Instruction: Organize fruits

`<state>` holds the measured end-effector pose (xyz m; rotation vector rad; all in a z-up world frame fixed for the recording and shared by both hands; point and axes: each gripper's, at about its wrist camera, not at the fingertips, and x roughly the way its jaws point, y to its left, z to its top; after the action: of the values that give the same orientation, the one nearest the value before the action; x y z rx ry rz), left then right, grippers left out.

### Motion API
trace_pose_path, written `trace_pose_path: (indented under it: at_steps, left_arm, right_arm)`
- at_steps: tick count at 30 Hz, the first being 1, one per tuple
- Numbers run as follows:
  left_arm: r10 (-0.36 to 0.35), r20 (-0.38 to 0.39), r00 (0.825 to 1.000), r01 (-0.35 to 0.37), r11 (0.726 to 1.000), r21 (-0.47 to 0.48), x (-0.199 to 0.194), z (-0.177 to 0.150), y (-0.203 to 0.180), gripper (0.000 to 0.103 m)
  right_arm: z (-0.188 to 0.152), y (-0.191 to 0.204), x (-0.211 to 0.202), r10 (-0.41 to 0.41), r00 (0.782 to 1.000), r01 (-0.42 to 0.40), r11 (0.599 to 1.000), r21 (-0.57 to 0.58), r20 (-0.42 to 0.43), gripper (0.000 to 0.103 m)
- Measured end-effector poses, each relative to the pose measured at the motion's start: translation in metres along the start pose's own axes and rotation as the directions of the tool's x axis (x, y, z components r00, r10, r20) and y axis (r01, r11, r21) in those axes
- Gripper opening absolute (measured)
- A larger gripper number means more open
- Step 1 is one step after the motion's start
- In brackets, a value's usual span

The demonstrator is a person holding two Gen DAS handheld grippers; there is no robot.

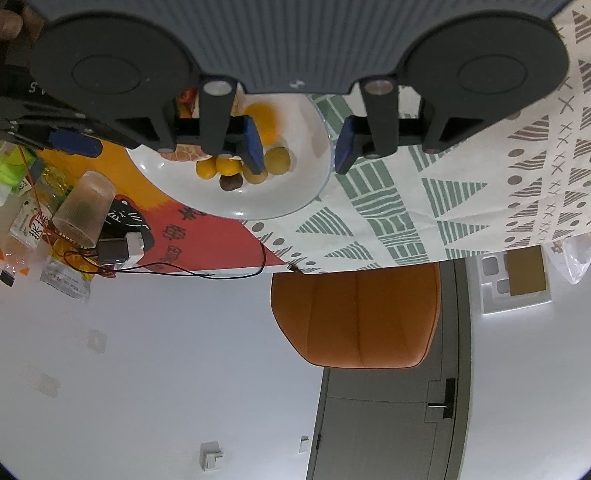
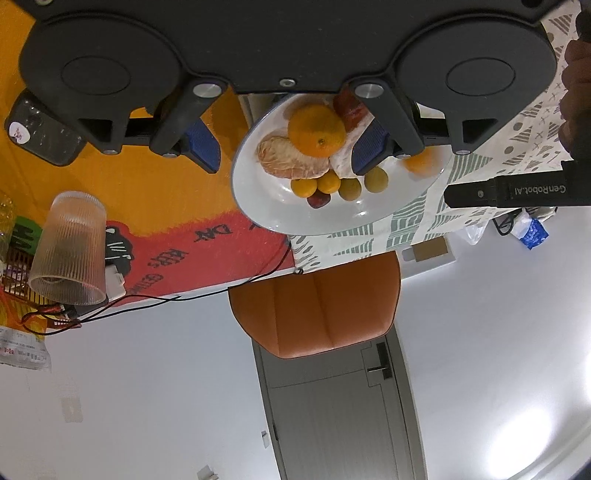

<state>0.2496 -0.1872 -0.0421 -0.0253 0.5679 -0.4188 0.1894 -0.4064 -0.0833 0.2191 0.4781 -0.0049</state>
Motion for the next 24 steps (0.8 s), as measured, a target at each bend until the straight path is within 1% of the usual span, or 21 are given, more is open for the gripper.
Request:
trace_pose_path:
  at_steps: [6, 8, 10, 14, 16, 19, 22, 24]
  left_arm:
    - [0.023, -0.007, 1.000, -0.023, 1.000, -0.009, -0.010, -0.001, 0.008, 0.045]
    - [0.026, -0.006, 1.000, -0.027, 1.000, -0.013, -0.015, -0.002, 0.011, 0.050]
    - [0.034, -0.001, 0.999, -0.034, 0.999, -0.011, -0.019, -0.003, 0.014, 0.057]
    - [0.052, -0.003, 0.999, -0.052, 0.999, -0.009, -0.025, -0.006, 0.018, 0.063]
    - [0.060, -0.002, 0.998, -0.060, 0.998, -0.016, -0.029, -0.007, 0.020, 0.073]
    - [0.080, 0.010, 0.997, -0.080, 0.997, -0.024, -0.036, -0.008, 0.025, 0.082]
    - [0.095, 0.010, 0.995, -0.095, 0.994, -0.047, -0.043, -0.008, 0.032, 0.086]
    - [0.105, 0.012, 0.994, -0.104, 0.993, -0.056, -0.048, -0.008, 0.035, 0.087]
  right_arm:
    - [0.000, 0.008, -0.003, 0.017, 1.000, -0.017, 1.000, -0.001, 0.004, 0.078]
    - [-0.001, 0.010, -0.004, 0.020, 1.000, -0.020, 1.000, 0.001, 0.006, 0.078]
    - [-0.002, 0.013, -0.006, 0.021, 1.000, -0.021, 1.000, 0.002, 0.010, 0.078]
    - [-0.003, 0.015, -0.010, 0.027, 1.000, -0.027, 1.000, 0.008, 0.015, 0.079]
    - [-0.004, 0.017, -0.012, 0.032, 0.999, -0.032, 0.999, 0.008, 0.016, 0.079]
    - [-0.005, 0.020, -0.016, 0.037, 0.999, -0.037, 0.999, 0.005, 0.018, 0.083]
    - [-0.006, 0.023, -0.020, 0.043, 0.999, -0.043, 0.999, 0.006, 0.022, 0.086]
    - [-0.006, 0.025, -0.022, 0.046, 0.999, -0.046, 0.999, 0.010, 0.024, 0.090]
